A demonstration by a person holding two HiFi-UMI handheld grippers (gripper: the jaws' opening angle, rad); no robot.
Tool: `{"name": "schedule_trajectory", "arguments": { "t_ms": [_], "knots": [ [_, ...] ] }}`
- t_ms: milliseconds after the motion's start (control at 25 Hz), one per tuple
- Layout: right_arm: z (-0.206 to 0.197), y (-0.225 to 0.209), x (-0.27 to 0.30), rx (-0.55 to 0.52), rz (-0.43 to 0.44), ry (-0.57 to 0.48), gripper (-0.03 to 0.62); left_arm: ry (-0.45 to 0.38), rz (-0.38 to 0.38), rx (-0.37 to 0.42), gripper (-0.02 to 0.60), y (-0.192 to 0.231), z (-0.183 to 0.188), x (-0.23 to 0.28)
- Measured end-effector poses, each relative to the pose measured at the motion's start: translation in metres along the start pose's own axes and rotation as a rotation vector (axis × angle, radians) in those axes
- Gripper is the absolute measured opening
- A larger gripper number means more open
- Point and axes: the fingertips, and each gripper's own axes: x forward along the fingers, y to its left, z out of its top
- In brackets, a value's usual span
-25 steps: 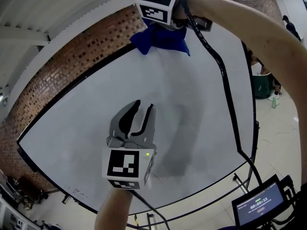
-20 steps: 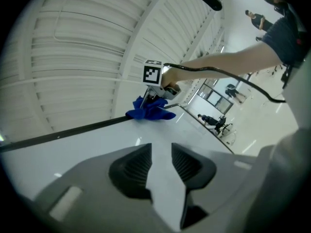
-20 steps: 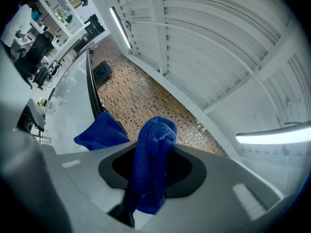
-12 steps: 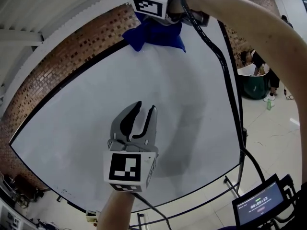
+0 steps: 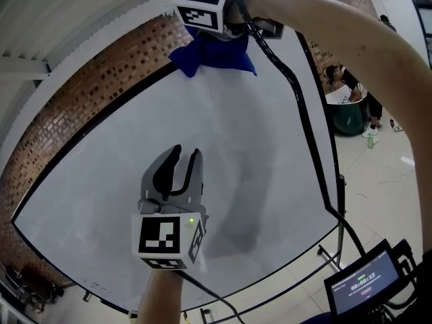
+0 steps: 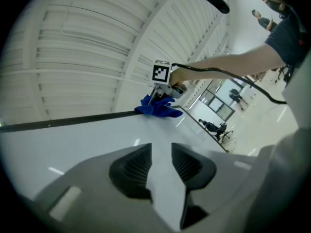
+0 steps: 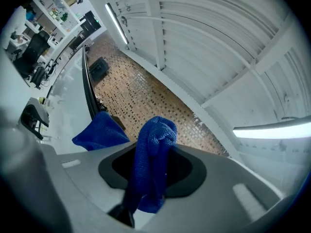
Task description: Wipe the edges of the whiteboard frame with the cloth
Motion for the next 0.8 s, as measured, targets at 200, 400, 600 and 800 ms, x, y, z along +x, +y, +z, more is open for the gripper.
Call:
{"name": "schedule_trajectory", "arguments": {
  "t_ms": [200, 400, 600, 800],
  "knots": [
    [-0.011, -0.014, 0.003, -0.001, -0.038, 0.045, 0.133, -0.072, -0.01, 0.018, 0.127, -0.011, 0.003, 0.007],
    [-0.019, -0.023, 0.008, 0.024, -0.055, 0.068, 0.133, -0.067, -0.05, -0.013, 0.127, -0.028, -0.016, 0.016],
    [-0.026, -0.029, 0.003, -0.011, -0.088, 0.085, 0.133, -0.047, -0.059, 0.014, 0.128, -0.029, -0.015, 0.014],
    [-0.025, -0.035, 0.005, -0.02, -0.114, 0.083, 0.133, -0.051, -0.036, 0.047, 0.128, -0.016, -0.015, 0.012]
  ]
}}
